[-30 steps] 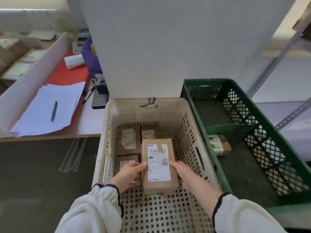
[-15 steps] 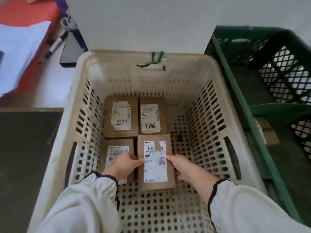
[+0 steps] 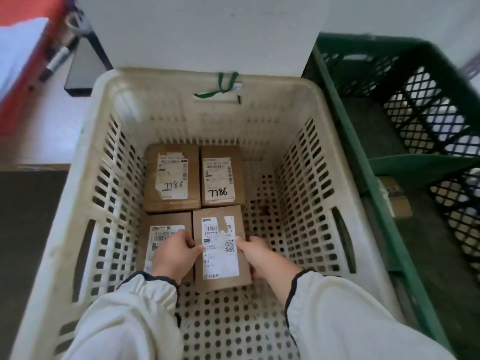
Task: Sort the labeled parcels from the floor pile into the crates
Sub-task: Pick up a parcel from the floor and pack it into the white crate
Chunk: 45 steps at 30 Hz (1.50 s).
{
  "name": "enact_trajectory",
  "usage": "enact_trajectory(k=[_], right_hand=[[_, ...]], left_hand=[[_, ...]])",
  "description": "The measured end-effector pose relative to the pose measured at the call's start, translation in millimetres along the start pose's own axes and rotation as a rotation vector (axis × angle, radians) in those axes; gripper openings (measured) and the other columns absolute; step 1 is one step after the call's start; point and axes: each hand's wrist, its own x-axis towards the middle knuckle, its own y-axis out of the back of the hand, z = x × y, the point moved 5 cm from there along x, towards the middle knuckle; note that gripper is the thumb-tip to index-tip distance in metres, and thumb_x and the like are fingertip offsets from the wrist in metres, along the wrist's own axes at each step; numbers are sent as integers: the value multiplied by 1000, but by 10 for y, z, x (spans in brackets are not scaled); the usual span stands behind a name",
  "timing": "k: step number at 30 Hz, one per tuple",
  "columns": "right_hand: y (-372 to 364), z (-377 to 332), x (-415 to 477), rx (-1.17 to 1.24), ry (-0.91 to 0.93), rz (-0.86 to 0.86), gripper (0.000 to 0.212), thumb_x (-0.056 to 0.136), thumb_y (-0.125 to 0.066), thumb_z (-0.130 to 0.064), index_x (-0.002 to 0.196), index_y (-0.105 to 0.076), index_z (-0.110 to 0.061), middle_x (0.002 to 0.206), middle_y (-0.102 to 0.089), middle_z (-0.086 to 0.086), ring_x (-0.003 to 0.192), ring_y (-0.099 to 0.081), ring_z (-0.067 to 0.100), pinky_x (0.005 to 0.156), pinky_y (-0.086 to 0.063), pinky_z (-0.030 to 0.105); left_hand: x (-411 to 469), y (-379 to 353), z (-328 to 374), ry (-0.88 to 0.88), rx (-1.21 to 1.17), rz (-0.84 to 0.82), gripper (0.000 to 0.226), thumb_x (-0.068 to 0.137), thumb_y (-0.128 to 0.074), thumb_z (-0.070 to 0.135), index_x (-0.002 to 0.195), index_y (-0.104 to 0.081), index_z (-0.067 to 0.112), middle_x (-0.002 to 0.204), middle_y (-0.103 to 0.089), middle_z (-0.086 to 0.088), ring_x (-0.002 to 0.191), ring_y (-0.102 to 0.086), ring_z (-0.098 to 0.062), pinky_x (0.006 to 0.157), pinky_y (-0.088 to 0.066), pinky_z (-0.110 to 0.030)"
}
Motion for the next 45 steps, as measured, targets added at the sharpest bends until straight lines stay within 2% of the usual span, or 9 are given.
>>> enact_trajectory(k=[10, 15, 21, 27, 31, 36, 38, 42, 45], right_hand=[[338, -583, -1169, -547, 177, -32, 42, 92, -57, -28, 127, -51, -5, 127, -56, 11, 113, -56, 25, 91, -48, 30], [561, -1178, -2182, -610, 403, 31, 31, 94, -50, -25, 115, -58, -3, 99, -59, 10, 79, -51, 20, 67, -42, 26], [498, -1152, -2975, -615, 492, 57, 29, 96, -47, -20, 119, -56, -5, 89, -55, 3, 57, -43, 11, 46, -35, 20], [183, -1189, -3442, -695, 613, -26, 15, 95, -49, -18, 99, -57, -6, 79, -53, 7, 58, -47, 16, 50, -39, 25], [-63, -1253, -3753, -846, 634, -119, 20, 96, -44, -24, 82, -48, -10, 72, -50, 6, 46, -40, 15, 44, -31, 19], [-911, -1037, -4110, -966, 723, -143, 22, 98, -45, -25, 106, -51, -6, 104, -62, 14, 80, -59, 23, 61, -47, 25], [-1402, -705, -4336, -1060, 795, -242, 21, 96, -45, -24, 109, -51, -9, 110, -64, 14, 73, -56, 21, 62, -40, 26], [-2317, 150, -4909, -1244, 886, -431, 11, 92, -44, -23, 99, -48, -17, 74, -53, 3, 48, -41, 17, 52, -28, 21], [-2917, 876, -5423, -1408, 989, -526, 21, 93, -43, -26, 107, -54, -14, 87, -59, 4, 51, -46, 17, 52, -31, 21]], left_hand=[[-563, 635, 425, 76, -275, -139, 13, 93, -46, 10, 84, -53, 14, 81, -62, -7, 69, -58, -19, 56, -46, -24], [-1091, 1533, 717, -52, -192, -14, 23, 94, -51, 20, 113, -61, 11, 106, -65, -7, 96, -63, -21, 88, -54, -33], [-2070, 2100, 678, -10, -388, -19, 20, 97, -48, 24, 108, -56, 9, 84, -59, -3, 62, -54, -11, 39, -37, -16], [-2699, 2277, 218, 76, -519, 70, 23, 95, -50, 29, 109, -59, 14, 99, -66, -6, 78, -63, -15, 63, -51, -24], [-3186, 2297, -107, 130, -650, 150, 16, 97, -46, 27, 101, -57, 15, 92, -61, -5, 62, -54, -13, 52, -40, -20], [-3949, 2216, -888, 272, -738, 276, 19, 96, -44, 26, 106, -54, 14, 92, -59, -5, 59, -52, -12, 45, -37, -16], [-4322, 2081, -1291, 343, -798, 326, 14, 96, -43, 21, 102, -52, 12, 87, -55, -5, 55, -46, -10, 34, -32, -9], [-5151, 1708, -2171, 522, -935, 465, 15, 95, -45, 25, 103, -52, 15, 88, -56, -3, 54, -45, -11, 40, -33, -14], [-5911, 1377, -2778, 626, -1014, 576, 11, 97, -44, 20, 101, -50, 13, 79, -54, -3, 53, -46, -12, 30, -28, -7]])
